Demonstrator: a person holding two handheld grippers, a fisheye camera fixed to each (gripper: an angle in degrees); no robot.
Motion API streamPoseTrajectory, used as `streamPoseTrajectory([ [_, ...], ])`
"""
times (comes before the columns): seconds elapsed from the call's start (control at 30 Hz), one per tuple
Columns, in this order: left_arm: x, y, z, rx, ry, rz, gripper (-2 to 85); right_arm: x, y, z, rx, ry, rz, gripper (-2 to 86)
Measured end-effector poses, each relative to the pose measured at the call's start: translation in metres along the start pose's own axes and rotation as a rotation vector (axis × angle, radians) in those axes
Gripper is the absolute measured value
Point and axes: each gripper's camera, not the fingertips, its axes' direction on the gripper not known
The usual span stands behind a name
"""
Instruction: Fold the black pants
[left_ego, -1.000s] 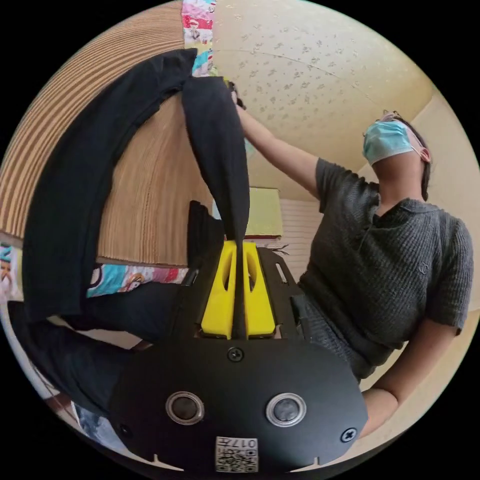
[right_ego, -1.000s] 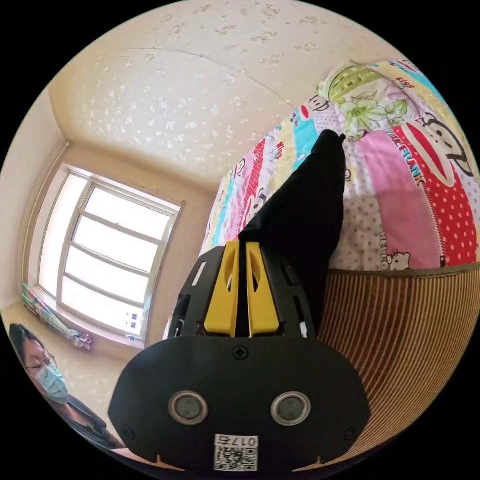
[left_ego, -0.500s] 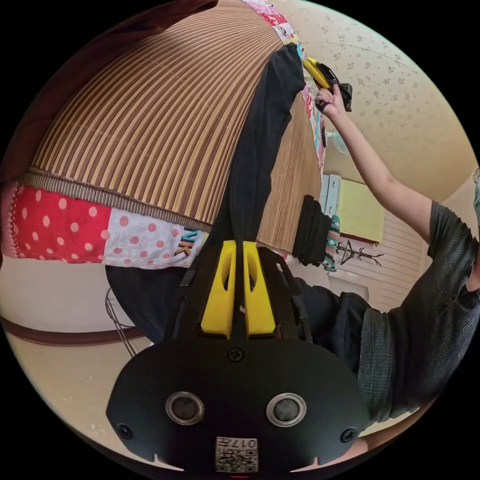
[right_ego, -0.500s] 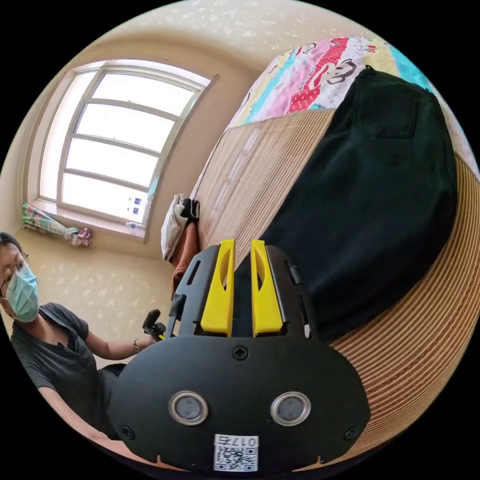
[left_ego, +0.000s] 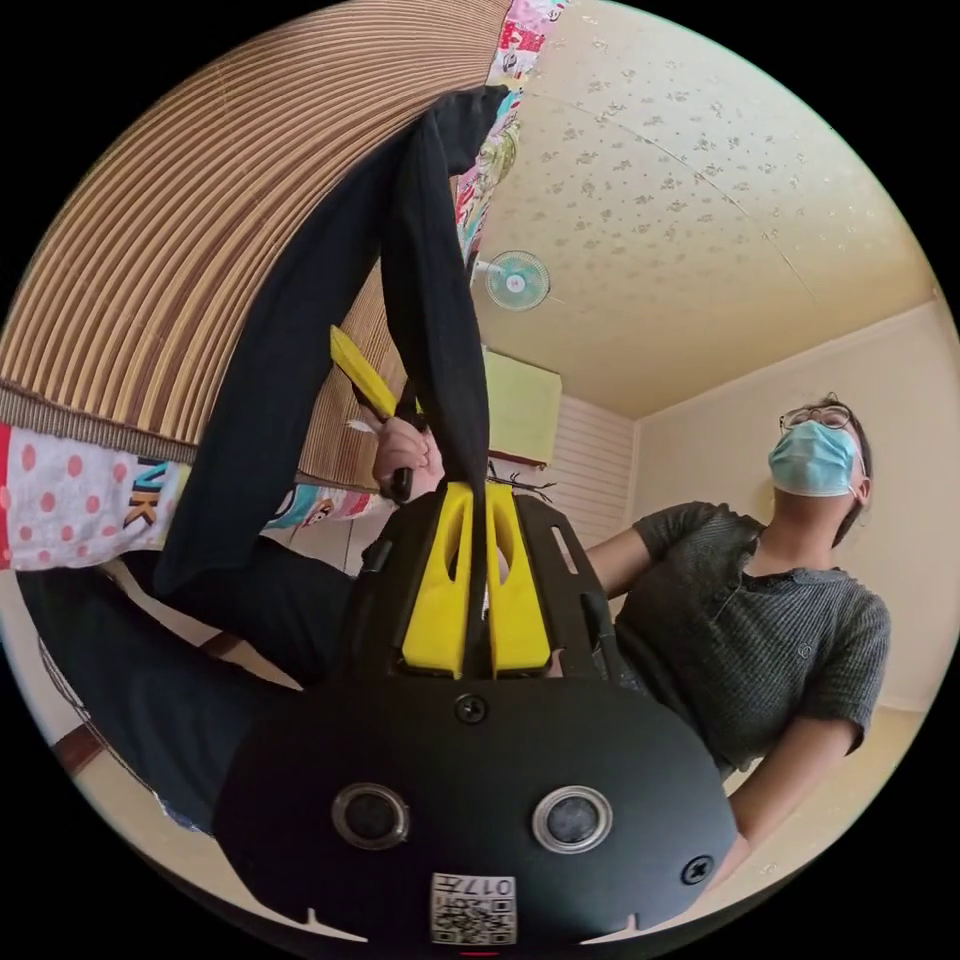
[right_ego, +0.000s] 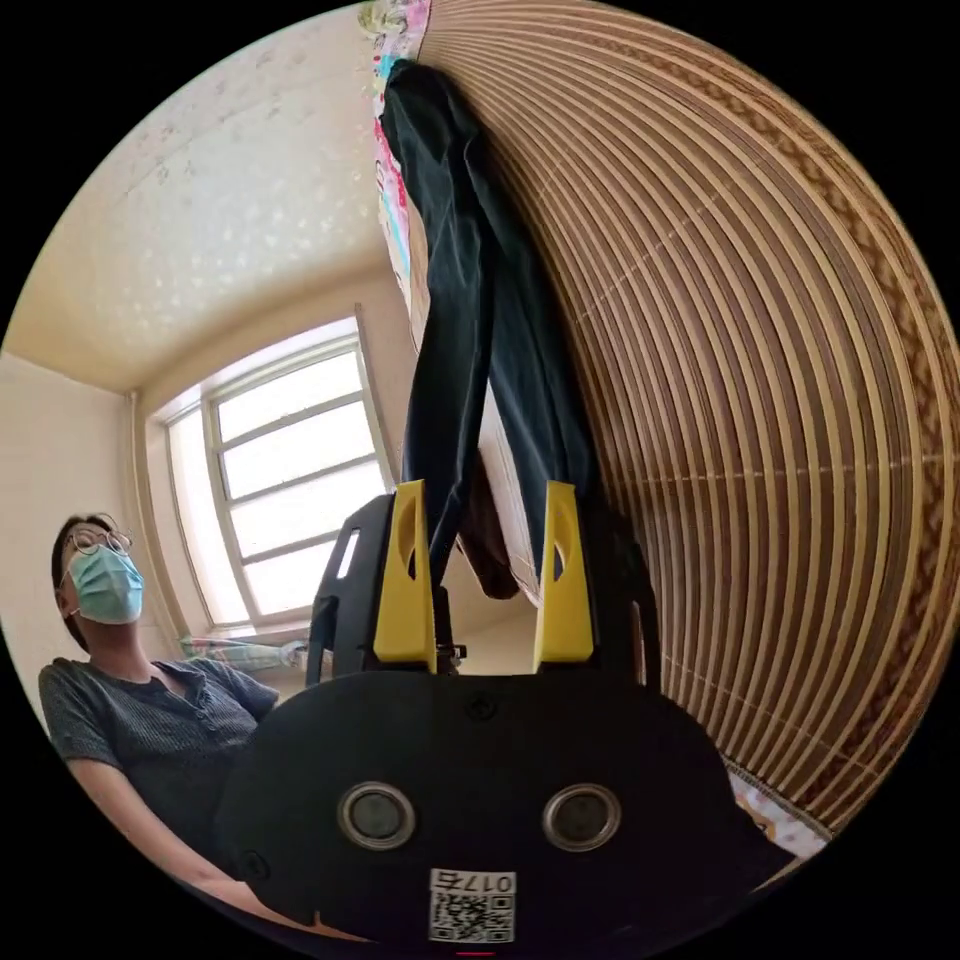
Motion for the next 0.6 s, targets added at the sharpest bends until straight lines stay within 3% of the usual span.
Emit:
streamPoseTrajectory([
  [0.1, 0.005, 0.003, 0.003, -0.004, -0.086, -0.024, -0.1, -0.018, -0.005, 0.000, 0.058, -0.099, -0.048, 6.5],
  [0.27, -0.009, 0.014, 0.005, -0.016, -0.122, -0.033, 3.0, -0.072, -0.002, -0.003, 0.143, 0.121, -0.161, 2.3],
  [0.43, -0.042, 0.019, 0.006, 0.003, -0.567, -0.173, 13.3, -0.039, -0.033, 0.014, 0.115, 0.532, -0.096, 2.3],
  [0.6, -0.040, -0.013, 0.056, -0.082, -0.776, -0.069, 14.9, -0.003, -0.039, 0.029, 0.020, 0.531, -0.093, 2.7],
])
